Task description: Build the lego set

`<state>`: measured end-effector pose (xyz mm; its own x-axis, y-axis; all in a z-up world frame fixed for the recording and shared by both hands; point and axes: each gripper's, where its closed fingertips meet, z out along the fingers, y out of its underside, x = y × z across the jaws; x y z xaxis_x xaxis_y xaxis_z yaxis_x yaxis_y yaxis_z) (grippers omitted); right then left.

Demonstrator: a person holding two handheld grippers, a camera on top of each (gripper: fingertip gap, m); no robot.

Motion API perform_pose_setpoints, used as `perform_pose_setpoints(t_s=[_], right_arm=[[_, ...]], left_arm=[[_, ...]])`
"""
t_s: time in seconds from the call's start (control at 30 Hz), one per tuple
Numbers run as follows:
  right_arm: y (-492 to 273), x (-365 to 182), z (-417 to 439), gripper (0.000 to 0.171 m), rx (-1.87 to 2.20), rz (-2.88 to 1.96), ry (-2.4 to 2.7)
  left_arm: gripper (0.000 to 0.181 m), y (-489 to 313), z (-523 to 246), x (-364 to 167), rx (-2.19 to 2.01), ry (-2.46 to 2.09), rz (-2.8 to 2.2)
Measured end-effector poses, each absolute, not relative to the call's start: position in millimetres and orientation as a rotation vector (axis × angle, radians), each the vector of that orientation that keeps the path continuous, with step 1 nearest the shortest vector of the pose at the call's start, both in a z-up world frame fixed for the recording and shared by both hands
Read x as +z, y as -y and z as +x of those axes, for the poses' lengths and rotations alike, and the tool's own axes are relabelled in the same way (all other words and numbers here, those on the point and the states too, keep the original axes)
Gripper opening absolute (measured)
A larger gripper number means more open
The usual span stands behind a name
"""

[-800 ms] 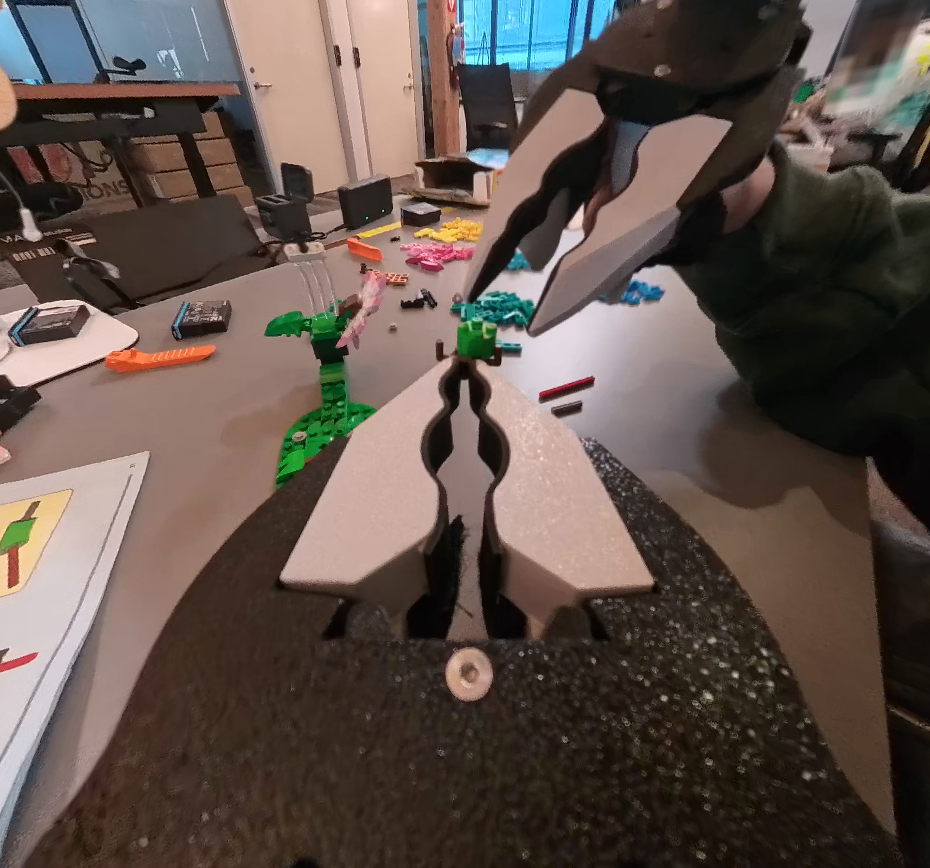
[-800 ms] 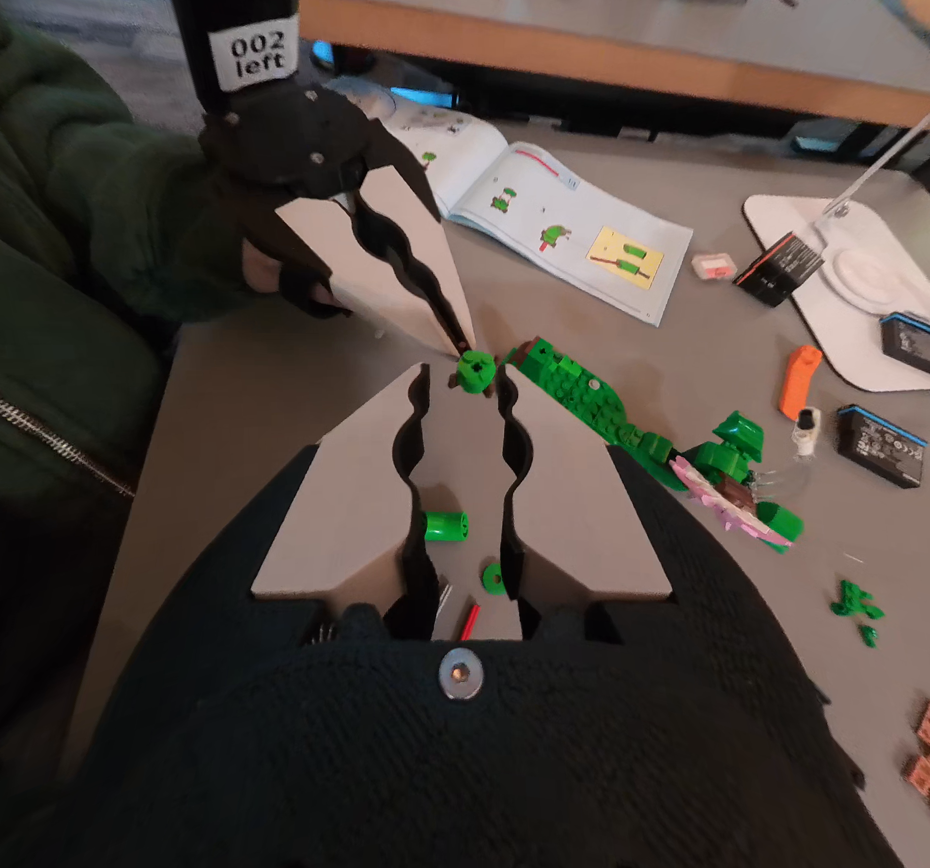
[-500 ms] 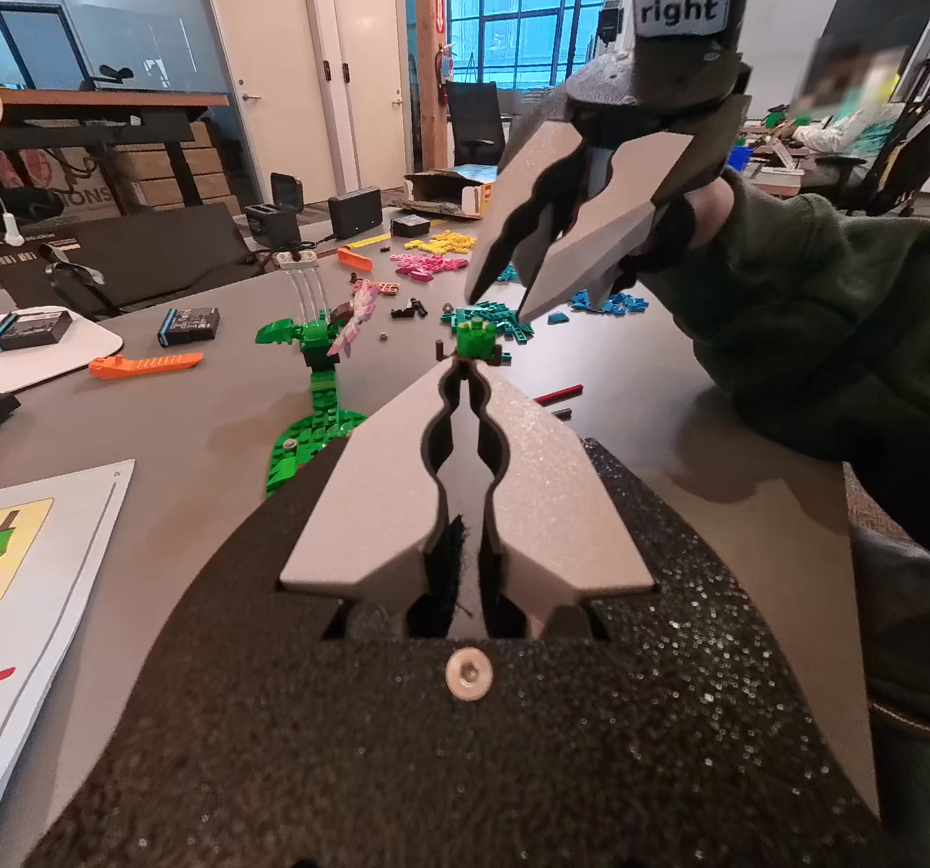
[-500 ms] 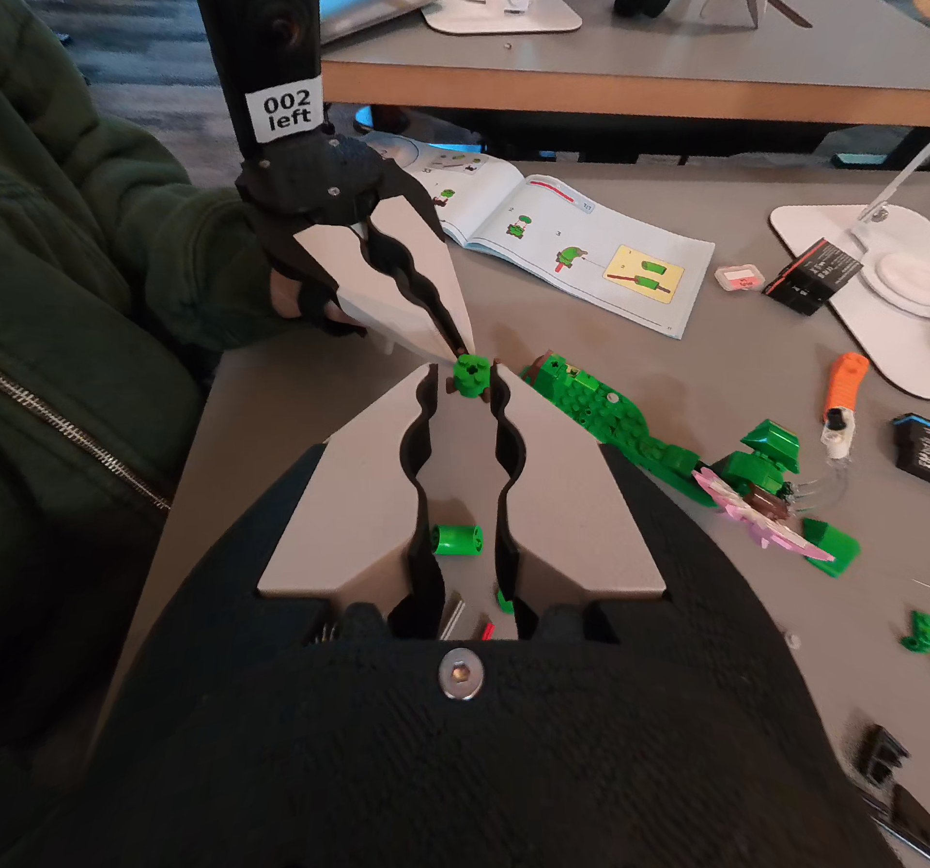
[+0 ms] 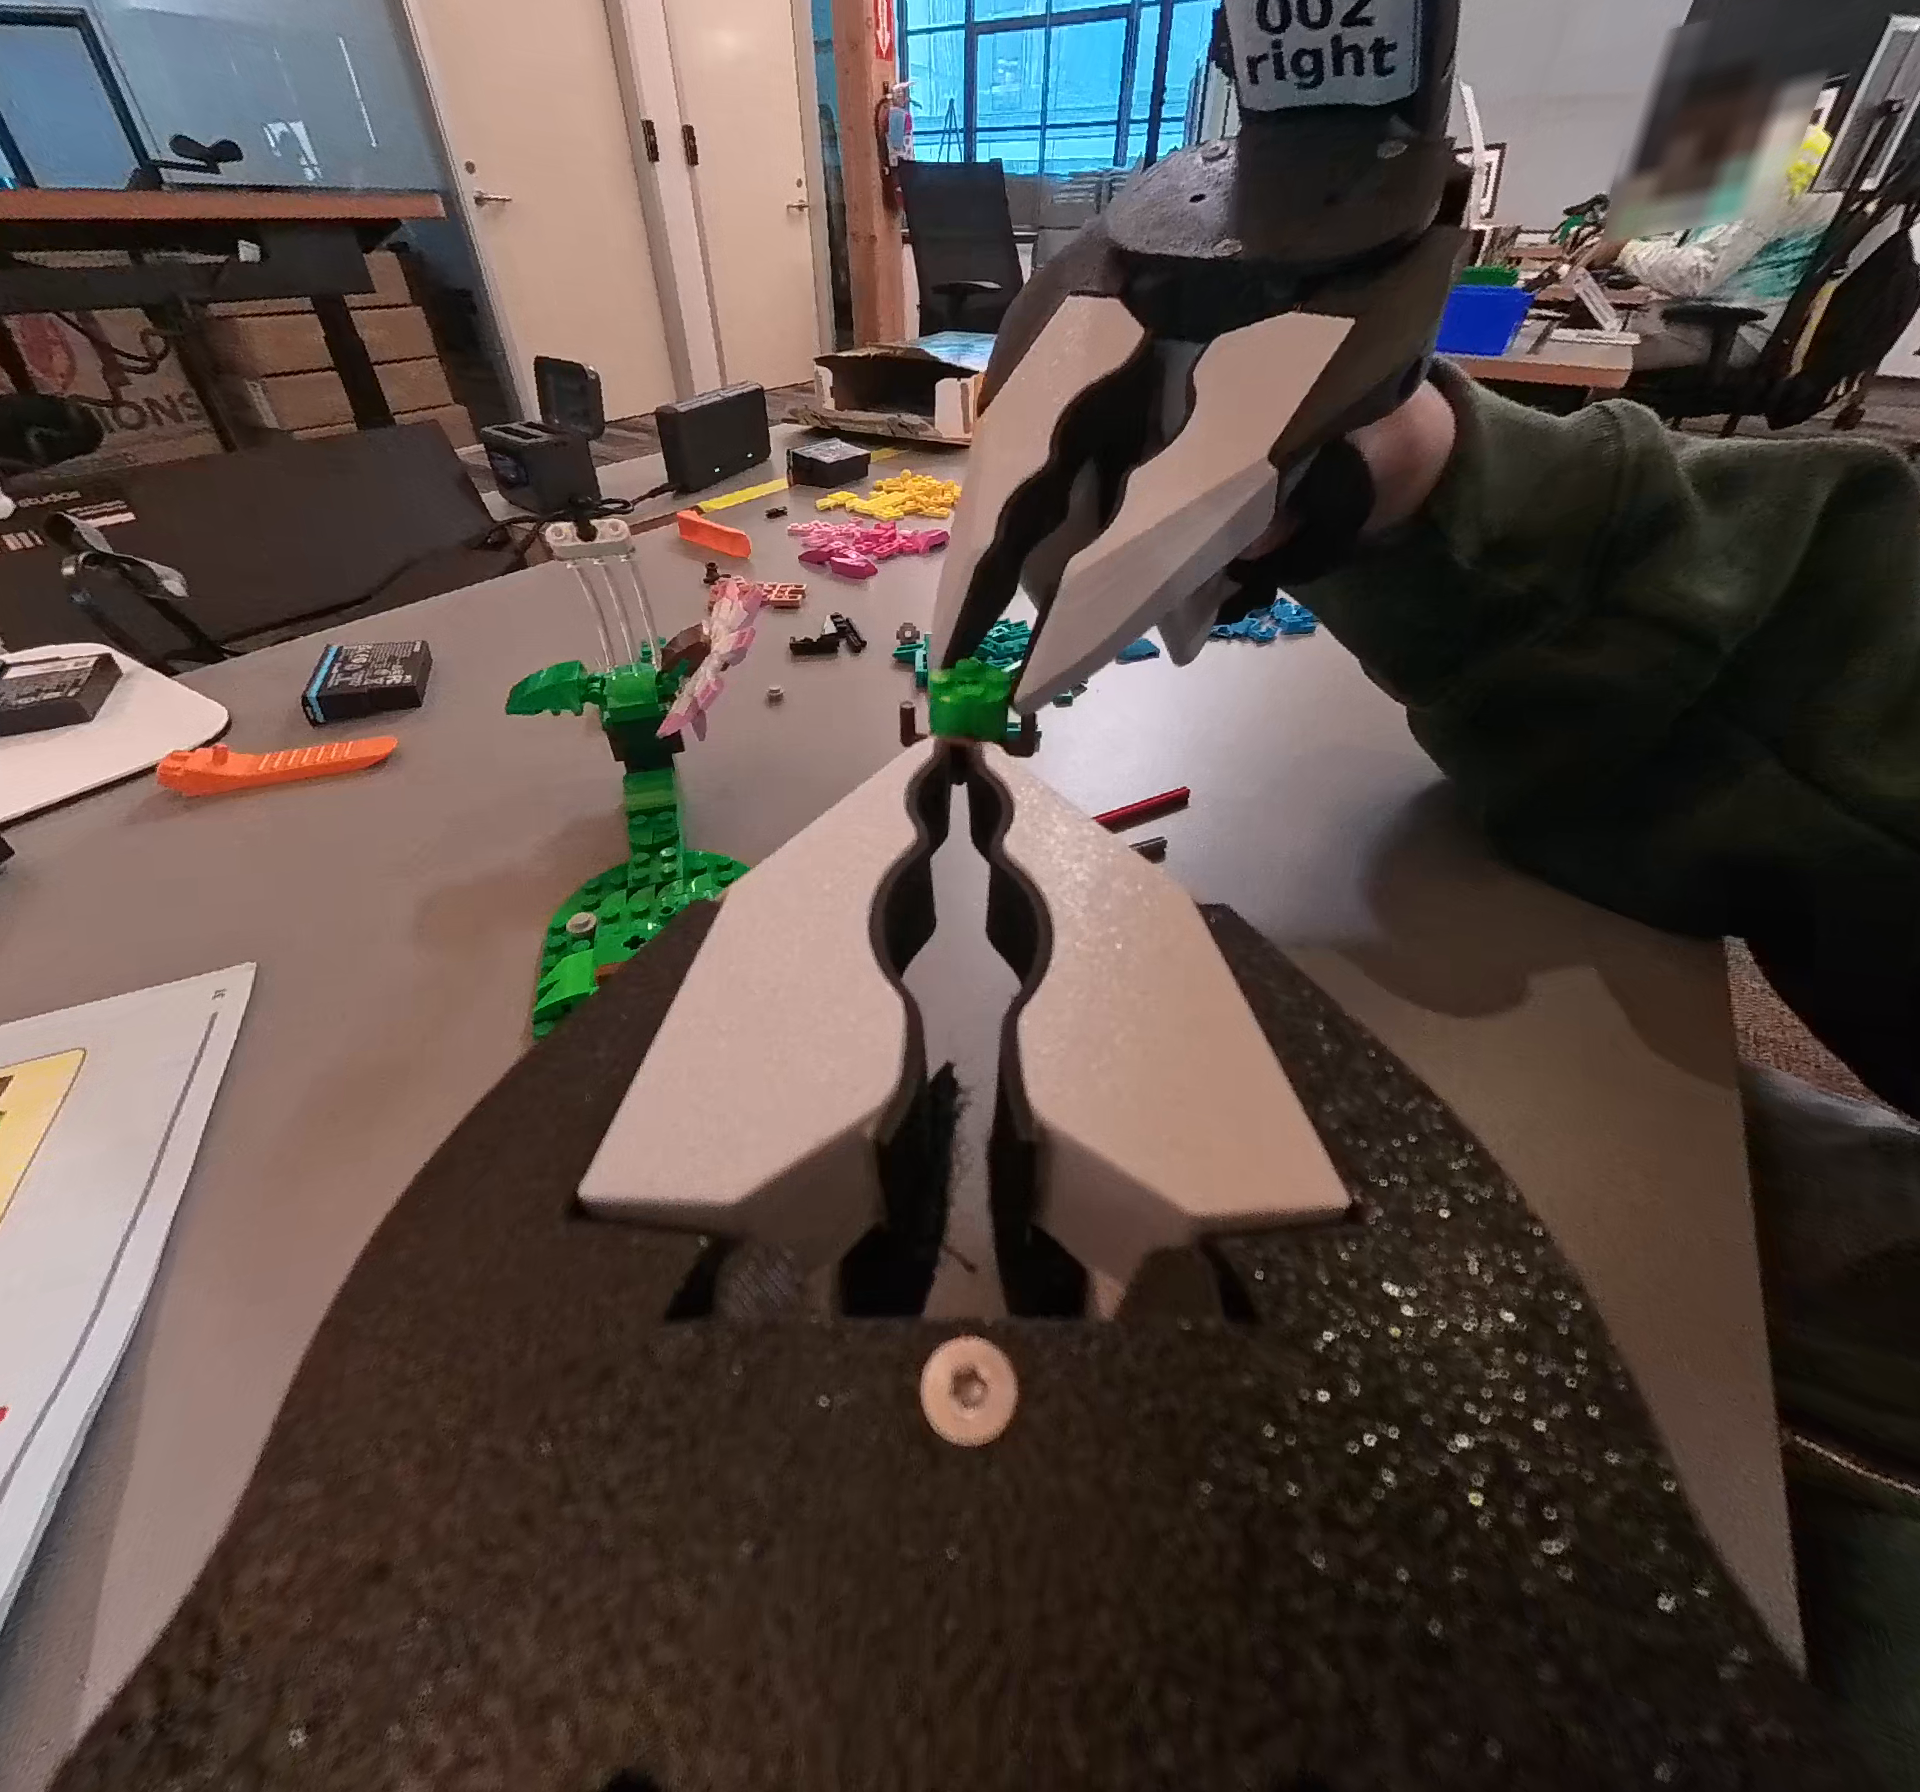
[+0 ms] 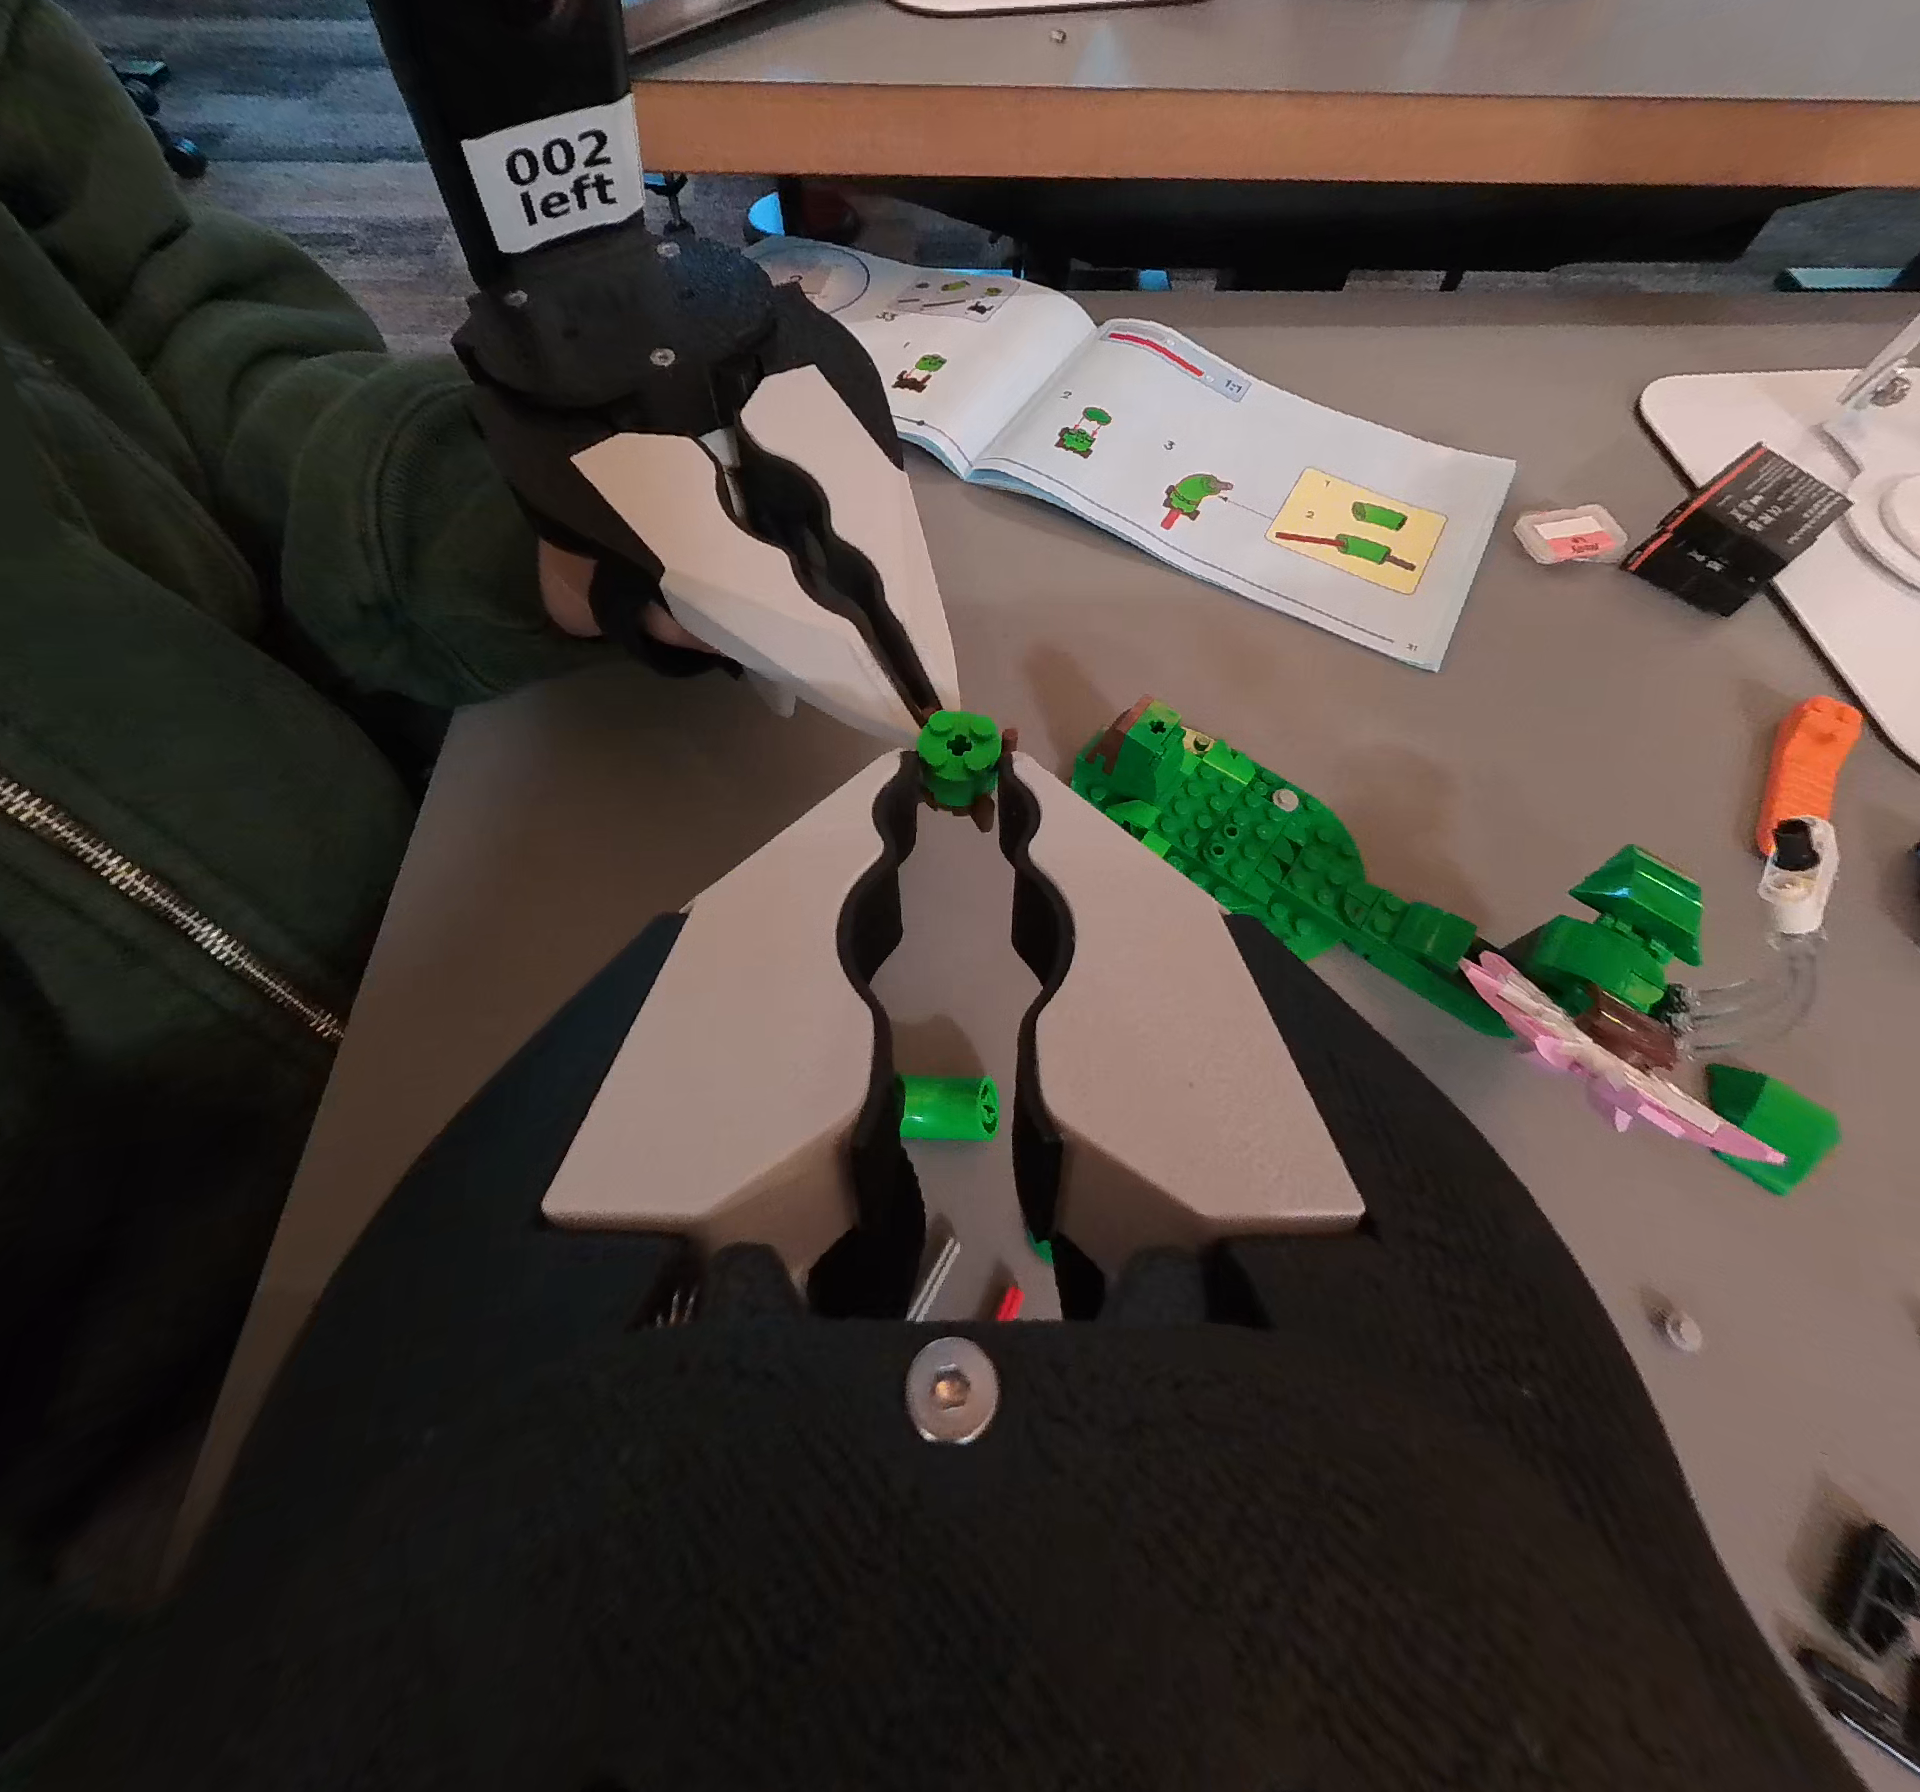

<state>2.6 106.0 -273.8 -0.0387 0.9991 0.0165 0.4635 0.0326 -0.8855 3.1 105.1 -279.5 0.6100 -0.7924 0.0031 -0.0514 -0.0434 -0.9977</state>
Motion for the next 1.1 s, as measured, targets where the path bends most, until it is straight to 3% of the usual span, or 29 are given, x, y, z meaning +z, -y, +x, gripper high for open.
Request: perform_pose_setpoints(t_s=[0.8,0.9,1.03,1.1], right_arm=[[-106.1,-273.3,4.0,0.016,0.892,-1.503,1.61],[-108.2,-270.9,5.8,0.023,0.867,-1.478,1.603],[-113.6,-266.8,6.7,0.056,0.676,-1.278,1.618],[-114.5,-270.1,4.6,0.059,0.478,-1.111,1.658]], left_arm=[[0.0,-105.2,3.8,-280.0,-0.698,-0.746,-1.516],[0.0,-105.5,3.4,-279.8,-0.7,-0.743,-1.516],[0.0,-107.0,1.0,-278.5,-0.716,-0.719,-1.518],[0.0,-108.2,-1.2,-277.2,-0.733,-0.697,-1.518]])
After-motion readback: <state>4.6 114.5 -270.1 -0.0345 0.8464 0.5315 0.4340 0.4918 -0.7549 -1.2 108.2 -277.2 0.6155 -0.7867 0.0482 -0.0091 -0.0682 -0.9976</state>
